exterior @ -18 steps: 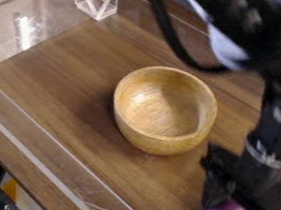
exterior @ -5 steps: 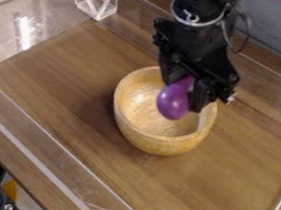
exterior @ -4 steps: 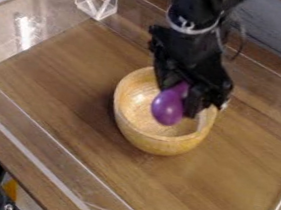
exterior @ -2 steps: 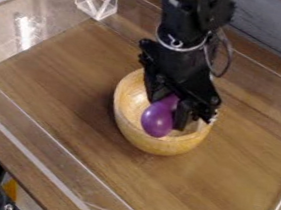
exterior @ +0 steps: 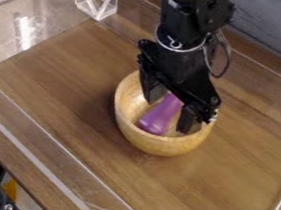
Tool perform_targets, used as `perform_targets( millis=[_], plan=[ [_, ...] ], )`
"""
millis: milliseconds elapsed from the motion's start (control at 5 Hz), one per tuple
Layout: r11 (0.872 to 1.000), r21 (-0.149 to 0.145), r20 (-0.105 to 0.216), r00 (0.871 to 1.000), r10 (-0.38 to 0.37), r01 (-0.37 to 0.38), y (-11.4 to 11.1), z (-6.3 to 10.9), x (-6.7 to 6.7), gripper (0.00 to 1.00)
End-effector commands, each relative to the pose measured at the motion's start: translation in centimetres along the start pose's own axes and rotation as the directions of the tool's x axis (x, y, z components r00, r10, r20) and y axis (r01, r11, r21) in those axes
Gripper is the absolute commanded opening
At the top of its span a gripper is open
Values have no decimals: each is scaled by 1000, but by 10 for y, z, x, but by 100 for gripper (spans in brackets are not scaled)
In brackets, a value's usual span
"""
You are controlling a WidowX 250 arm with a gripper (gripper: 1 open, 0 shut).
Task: Put the purple eggplant in the brown bowl
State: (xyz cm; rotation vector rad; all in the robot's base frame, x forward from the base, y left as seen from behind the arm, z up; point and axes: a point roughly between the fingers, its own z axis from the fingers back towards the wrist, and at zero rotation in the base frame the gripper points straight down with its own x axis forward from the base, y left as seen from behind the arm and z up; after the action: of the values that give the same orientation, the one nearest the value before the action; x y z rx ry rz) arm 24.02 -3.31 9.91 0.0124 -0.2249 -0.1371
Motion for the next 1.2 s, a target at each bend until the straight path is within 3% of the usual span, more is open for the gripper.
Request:
perform_targets(
  millis=[0,600,800,1000],
  plan=[
    [1000,5,8,1000,12,-13,3,2,2,100],
    [1000,8,-12,999,31,-31,3,1,-1,100],
    [999,7,-16,999,34,-34,3,1,-1,0],
    [999,4,-19,999,39,-38,2,2,-1,0]
  ],
)
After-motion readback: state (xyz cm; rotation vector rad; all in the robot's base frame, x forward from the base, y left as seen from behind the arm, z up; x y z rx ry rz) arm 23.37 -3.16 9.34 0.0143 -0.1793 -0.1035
